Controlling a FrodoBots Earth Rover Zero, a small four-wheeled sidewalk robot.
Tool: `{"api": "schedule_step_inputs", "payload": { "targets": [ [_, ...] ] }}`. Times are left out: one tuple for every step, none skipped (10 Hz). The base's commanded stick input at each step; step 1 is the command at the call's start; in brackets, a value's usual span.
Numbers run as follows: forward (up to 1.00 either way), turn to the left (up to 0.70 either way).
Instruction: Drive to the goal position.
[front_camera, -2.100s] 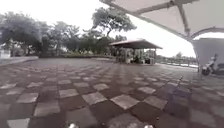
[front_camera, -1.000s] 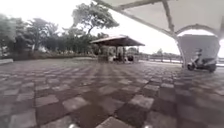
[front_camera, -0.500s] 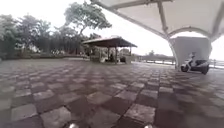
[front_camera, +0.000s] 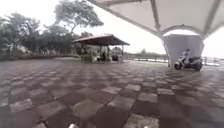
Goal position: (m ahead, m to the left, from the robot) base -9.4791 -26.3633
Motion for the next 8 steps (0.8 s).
{"api": "schedule_step_inputs", "payload": {
  "targets": [
    [0.68,-0.34],
    [0.68,-0.34],
    [0.68,-0.34],
    [0.68,-0.34],
    [0.68,-0.34],
    [0.68,-0.34],
    [0.68,-0.34],
    [0.68,-0.34]
  ]
}}
